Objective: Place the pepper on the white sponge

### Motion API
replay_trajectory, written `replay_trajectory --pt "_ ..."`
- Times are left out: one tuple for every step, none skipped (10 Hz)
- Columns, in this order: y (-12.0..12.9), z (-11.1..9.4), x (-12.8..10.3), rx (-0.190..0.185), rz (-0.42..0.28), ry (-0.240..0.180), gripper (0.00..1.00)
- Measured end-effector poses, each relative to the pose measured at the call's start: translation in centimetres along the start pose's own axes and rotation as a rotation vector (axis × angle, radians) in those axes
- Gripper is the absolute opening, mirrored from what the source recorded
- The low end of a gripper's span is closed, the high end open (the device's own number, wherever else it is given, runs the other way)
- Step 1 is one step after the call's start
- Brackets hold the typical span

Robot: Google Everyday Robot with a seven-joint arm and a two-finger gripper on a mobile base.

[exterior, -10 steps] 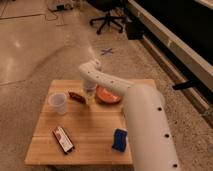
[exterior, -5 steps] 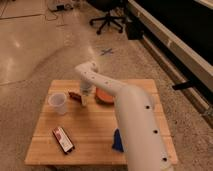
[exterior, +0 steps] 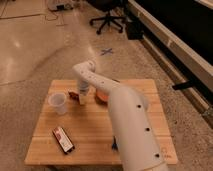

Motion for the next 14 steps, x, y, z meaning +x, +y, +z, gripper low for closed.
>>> replay_trajectory --pt "-0.1 0.1 -0.2 0.002 -0.003 0.004 0.28" --pt "-0.1 0.2 -0.2 0.003 -0.008 0.011 0.18" --pt "0.0 0.1 -0.2 0.006 -0.014 0.018 0.1" --pt "0.2 0.0 -0.1 0.009 -0.024 0.029 0.02" --pt "0.5 -0.5 0.2 0.017 -0.032 0.037 0.0" --pt "0.9 -1.2 0.9 0.028 -0.034 0.047 0.0" --pt "1.3 -2.1 1.8 0.037 -0.031 0.058 0.0" --pt "2.0 -3.1 2.6 0.046 -0.027 0.066 0.0" --pt "2.6 -4.2 3.5 0.055 -0.024 0.072 0.0" --pt "3.3 -5.0 4.1 0.061 -0.021 0.075 0.0" --pt "4.4 -6.3 4.8 0.067 -0.022 0.079 0.0" --pt "5.7 -7.1 5.4 0.068 -0.025 0.083 0.0" --pt "6.7 -7.6 5.9 0.065 -0.023 0.086 0.0" --pt "8.4 -8.3 7.2 0.055 -0.015 0.093 0.0"
